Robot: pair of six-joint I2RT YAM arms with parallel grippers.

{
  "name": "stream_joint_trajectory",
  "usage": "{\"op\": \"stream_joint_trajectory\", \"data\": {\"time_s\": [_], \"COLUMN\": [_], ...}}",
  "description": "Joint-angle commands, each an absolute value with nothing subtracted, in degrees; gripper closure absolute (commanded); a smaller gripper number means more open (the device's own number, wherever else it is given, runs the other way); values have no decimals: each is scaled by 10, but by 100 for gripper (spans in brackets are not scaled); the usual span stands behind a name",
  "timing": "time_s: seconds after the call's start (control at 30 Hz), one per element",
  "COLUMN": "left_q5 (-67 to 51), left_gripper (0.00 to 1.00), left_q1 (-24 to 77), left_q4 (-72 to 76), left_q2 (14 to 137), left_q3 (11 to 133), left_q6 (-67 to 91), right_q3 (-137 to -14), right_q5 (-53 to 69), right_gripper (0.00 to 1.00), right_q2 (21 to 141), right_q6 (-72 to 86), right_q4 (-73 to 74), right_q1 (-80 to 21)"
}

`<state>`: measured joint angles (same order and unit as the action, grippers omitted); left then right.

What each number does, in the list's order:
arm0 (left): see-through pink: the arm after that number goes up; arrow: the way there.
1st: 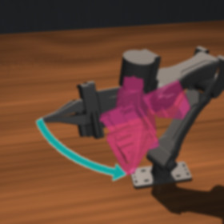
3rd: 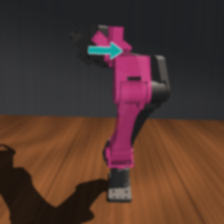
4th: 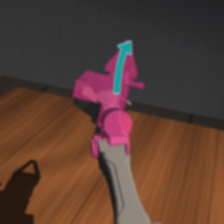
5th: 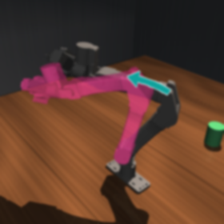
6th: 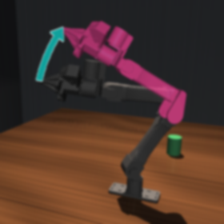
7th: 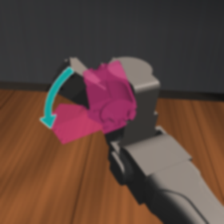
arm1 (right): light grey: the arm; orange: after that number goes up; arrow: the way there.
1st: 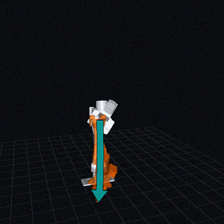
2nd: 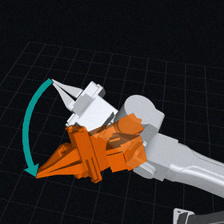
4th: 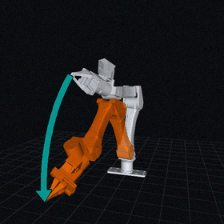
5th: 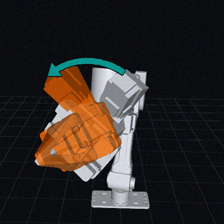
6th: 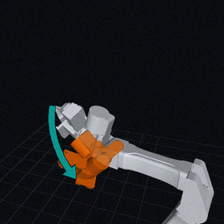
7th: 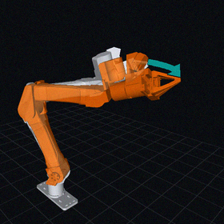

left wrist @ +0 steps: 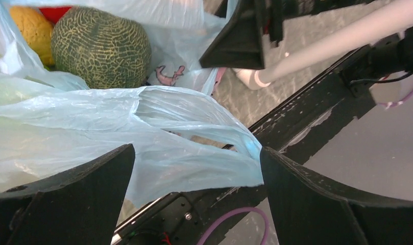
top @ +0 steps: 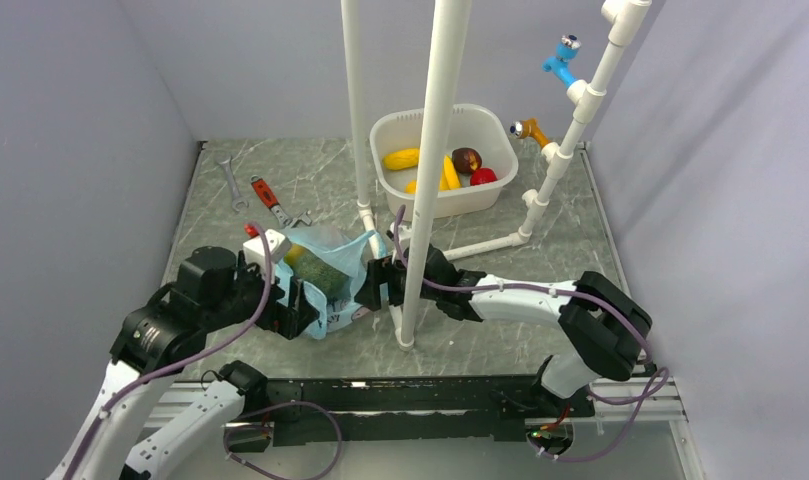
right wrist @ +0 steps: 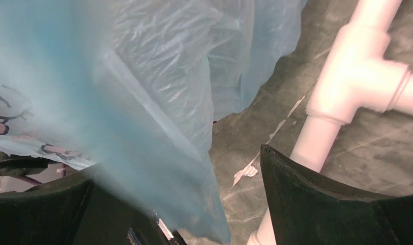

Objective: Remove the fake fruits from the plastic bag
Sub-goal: Adjust the plastic bag at the center of the board.

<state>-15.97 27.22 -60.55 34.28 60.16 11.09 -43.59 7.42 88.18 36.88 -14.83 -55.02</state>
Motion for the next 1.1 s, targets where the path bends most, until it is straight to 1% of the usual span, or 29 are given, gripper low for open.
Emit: {"op": "stream_joint_trajectory", "data": {"time_s": [0.0, 0.07, 0.2, 0.27, 0.33, 0.37, 0.4, 0.47, 0.53, 0.57, 0.6, 0.63, 0.73, 0.87, 0.93, 0.97, 1.07], "left_q5": [-32, 29, 188, 238, 259, 265, 272, 288, 313, 327, 346, 368, 418, 477, 497, 498, 469], "left_gripper": [1, 1, 1, 1, 6, 11, 17, 37, 67, 84, 97, 100, 100, 100, 100, 100, 100], "left_q1": [334, 379, 490, 531, 546, 546, 546, 546, 546, 546, 546, 546, 545, 545, 545, 544, 545], "left_q4": [-631, -636, -653, -659, -672, -683, -693, -707, -721, -732, -749, -773, -828, -900, -900, -900, -830], "left_q2": [386, 412, 468, 491, 516, 526, 534, 535, 523, 514, 506, 498, 470, 432, 390, 357, 274], "left_q3": [603, 606, 626, 629, 633, 638, 644, 654, 655, 654, 654, 656, 660, 685, 692, 693, 677], "left_q6": [150, 176, 251, 271, 278, 282, 286, 293, 307, 319, 337, 358, 402, 477, 498, 524, 503], "right_q3": [-477, -485, -492, -489, -484, -483, -483, -478, -467, -460, -454, -448, -439, -434, -425, -421, -412], "right_q5": [63, 63, 58, 58, 56, 55, 52, 46, 31, 22, 15, 9, 2, -9, -20, -26, -9], "right_gripper": [16, 16, 16, 16, 17, 19, 20, 24, 30, 34, 40, 47, 76, 93, 98, 99, 98], "right_q2": [845, 844, 844, 847, 850, 851, 852, 850, 845, 841, 838, 835, 832, 832, 829, 827, 824], "right_q6": [317, 315, 327, 335, 348, 353, 354, 357, 362, 366, 368, 369, 371, 372, 376, 379, 377], "right_q4": [-121, -113, -105, -113, -121, -124, -124, -128, -133, -136, -138, -139, -138, -134, -138, -140, -157], "right_q1": [-538, -532, -529, -529, -529, -529, -529, -529, -529, -529, -528, -528, -528, -527, -528, -528, -527]}}
